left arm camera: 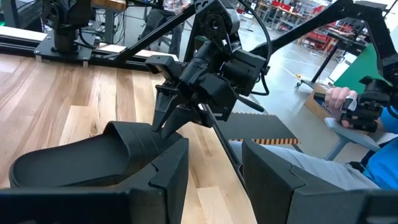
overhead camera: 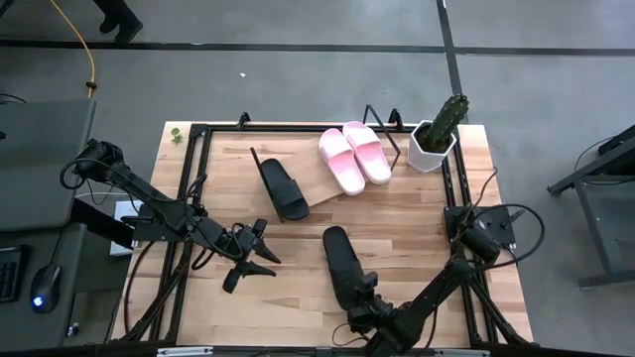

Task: Pick and place slides into the shelf
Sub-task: Put the black slide on the shelf

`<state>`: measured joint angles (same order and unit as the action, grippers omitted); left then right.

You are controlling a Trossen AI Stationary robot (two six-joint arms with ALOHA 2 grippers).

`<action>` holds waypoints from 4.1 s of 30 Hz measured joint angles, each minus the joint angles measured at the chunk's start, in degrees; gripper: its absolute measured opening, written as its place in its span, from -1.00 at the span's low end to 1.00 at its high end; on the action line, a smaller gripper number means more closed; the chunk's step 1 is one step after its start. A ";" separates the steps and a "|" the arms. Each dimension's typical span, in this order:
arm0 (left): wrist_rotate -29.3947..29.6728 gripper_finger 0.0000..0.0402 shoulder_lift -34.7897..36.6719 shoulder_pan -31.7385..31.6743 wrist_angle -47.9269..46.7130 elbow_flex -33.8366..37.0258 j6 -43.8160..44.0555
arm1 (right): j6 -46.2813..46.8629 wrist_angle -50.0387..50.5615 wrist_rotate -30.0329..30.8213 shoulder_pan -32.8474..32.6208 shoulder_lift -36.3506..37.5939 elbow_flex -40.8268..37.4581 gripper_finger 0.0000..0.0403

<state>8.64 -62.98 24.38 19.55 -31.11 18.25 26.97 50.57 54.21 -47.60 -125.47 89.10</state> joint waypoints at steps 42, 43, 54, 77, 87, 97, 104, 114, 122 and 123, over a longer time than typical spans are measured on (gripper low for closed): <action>0.00 -0.33 0.00 0.00 0.04 0.00 0.01 | 6.20 5.75 5.01 0.49 -3.02 -0.02 -0.47; -0.02 -0.33 0.00 0.00 0.04 0.00 0.01 | 6.22 5.75 5.45 0.54 -3.02 -0.02 -0.47; 0.00 -0.33 0.00 0.00 0.04 0.00 0.01 | 7.75 4.98 5.26 2.73 -3.02 -0.02 -0.47; 0.00 -0.33 0.00 0.00 0.04 0.00 0.01 | 7.54 3.39 4.37 2.98 -3.02 0.00 -0.99; -0.01 -0.33 0.00 0.00 0.04 0.00 0.01 | 4.90 4.14 5.79 2.98 -2.99 0.00 -1.00; -0.01 -0.33 0.00 0.00 0.04 0.00 0.01 | 4.06 4.61 8.96 3.04 0.27 0.00 -1.00; 0.00 -0.33 0.00 0.00 0.03 0.01 0.01 | 3.58 7.29 10.71 3.15 2.44 0.09 -1.00; -0.02 -0.33 0.00 -0.02 0.02 0.00 -0.45 | 3.43 11.15 12.07 4.12 4.67 0.09 -1.00; -0.02 -0.33 0.00 -0.02 0.02 0.02 -0.45 | 3.31 13.73 13.73 4.14 7.56 0.09 -1.00; 0.00 -0.33 0.00 -0.02 0.00 0.02 -0.45 | 2.92 14.02 13.84 4.14 7.91 0.09 -1.00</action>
<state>8.64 -62.98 24.36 19.56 -31.10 17.80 29.88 64.58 68.05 -43.46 -117.56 89.19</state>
